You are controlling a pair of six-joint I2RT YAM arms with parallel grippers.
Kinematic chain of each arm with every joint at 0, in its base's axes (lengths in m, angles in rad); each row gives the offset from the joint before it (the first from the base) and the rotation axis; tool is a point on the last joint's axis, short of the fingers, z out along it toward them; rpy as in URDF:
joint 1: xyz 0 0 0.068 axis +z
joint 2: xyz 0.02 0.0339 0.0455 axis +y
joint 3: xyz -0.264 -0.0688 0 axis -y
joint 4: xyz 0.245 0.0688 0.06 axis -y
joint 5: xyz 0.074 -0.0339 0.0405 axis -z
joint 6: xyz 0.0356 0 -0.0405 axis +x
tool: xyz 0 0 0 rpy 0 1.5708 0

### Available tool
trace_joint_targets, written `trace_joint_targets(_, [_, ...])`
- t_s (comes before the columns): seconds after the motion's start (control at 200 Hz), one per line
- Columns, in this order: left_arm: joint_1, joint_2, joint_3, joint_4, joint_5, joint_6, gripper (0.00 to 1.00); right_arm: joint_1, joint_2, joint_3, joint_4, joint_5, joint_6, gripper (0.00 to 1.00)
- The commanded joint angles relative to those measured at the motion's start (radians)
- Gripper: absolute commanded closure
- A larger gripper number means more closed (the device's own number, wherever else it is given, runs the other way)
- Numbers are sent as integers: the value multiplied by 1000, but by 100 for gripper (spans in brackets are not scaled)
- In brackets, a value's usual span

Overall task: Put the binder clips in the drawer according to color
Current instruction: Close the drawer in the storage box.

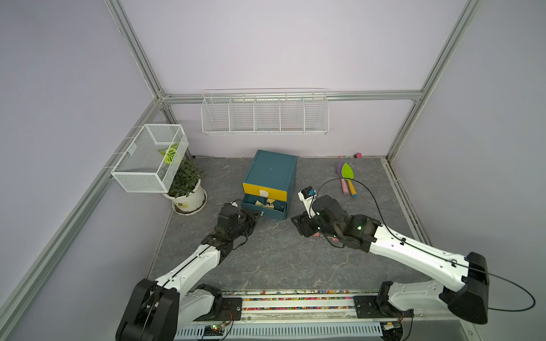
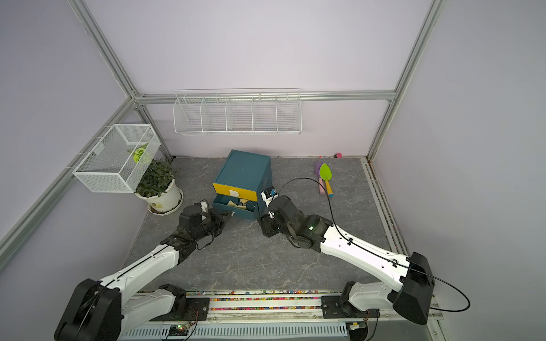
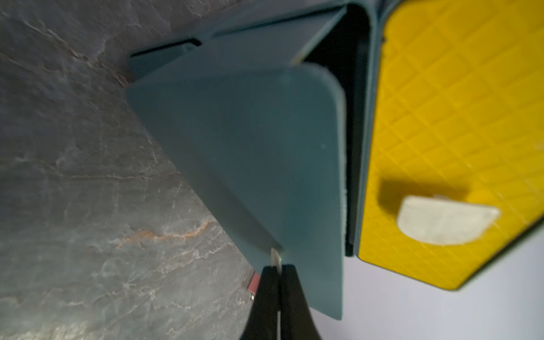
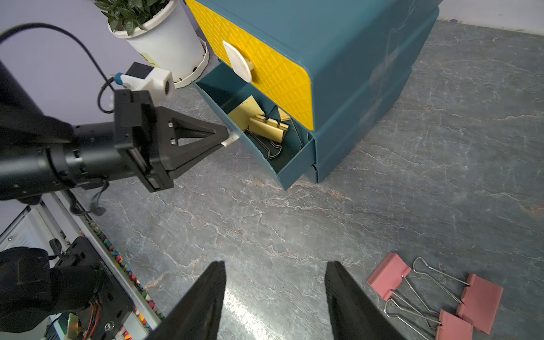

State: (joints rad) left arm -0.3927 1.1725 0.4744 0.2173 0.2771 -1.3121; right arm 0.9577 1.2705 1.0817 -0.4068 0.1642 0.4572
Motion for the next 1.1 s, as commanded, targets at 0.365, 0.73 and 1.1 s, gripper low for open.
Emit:
trace_joint_targets(0.365, [4, 185, 149, 99, 36, 62, 100, -17, -132, -112, -47, 52, 50, 39])
trace_joint_targets(0.73, [5, 191, 144, 83, 37, 73, 79, -32, -163, -140, -65, 50, 57, 38])
trace_joint_targets(1.1, [6, 142, 15, 57, 3, 153, 47, -183, -159, -336, 71, -43, 94, 34])
